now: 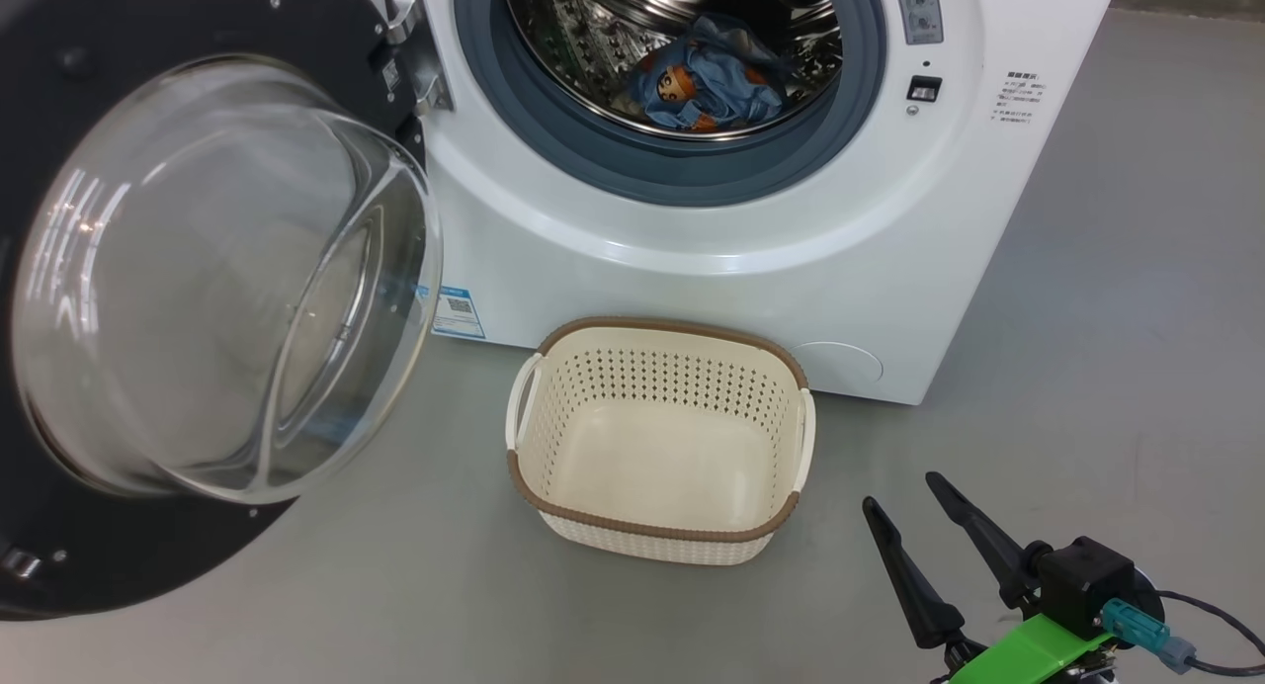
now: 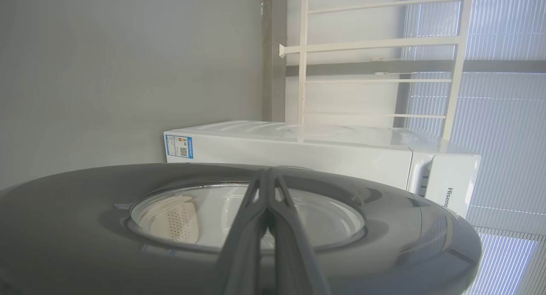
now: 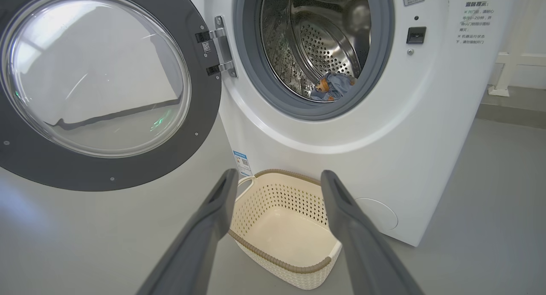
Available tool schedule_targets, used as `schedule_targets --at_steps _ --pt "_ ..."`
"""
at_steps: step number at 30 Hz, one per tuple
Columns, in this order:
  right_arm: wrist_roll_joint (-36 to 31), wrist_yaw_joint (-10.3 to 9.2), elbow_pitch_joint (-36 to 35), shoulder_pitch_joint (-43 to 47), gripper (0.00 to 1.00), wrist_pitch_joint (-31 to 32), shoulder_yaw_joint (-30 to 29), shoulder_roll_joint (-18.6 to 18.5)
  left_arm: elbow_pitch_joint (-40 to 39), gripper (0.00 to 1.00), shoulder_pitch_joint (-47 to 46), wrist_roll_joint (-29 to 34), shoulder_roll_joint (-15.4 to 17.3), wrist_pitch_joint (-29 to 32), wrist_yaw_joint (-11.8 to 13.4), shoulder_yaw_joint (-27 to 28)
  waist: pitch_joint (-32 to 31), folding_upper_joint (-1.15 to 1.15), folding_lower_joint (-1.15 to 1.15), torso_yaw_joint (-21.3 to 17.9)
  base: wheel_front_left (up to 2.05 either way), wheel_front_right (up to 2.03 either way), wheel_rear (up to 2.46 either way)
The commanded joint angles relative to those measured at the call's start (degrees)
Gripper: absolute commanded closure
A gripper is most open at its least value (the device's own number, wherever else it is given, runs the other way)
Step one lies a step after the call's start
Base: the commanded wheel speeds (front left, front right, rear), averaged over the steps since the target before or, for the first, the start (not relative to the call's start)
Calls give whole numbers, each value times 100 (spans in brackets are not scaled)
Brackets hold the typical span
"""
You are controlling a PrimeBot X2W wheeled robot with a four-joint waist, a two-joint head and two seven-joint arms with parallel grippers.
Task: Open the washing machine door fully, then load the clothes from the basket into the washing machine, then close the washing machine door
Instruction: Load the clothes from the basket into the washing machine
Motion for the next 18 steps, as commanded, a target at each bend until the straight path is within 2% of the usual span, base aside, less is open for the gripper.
schedule_targets --at_steps 1,10,18 --pt "25 9 -114 -27 0 -28 129 -23 -184 100 41 -24 147 145 -2 -40 -9 0 0 6 0 0 0" --pt "7 9 -126 51 0 -28 43 39 -1140 100 392 -75 -312 706 214 -255 -74 0 0 70 0 0 0" --pt "-35 9 -162 124 0 -28 -46 112 -2691 100 990 -184 -813 1286 824 -364 -113 0 0 189 0 0 0"
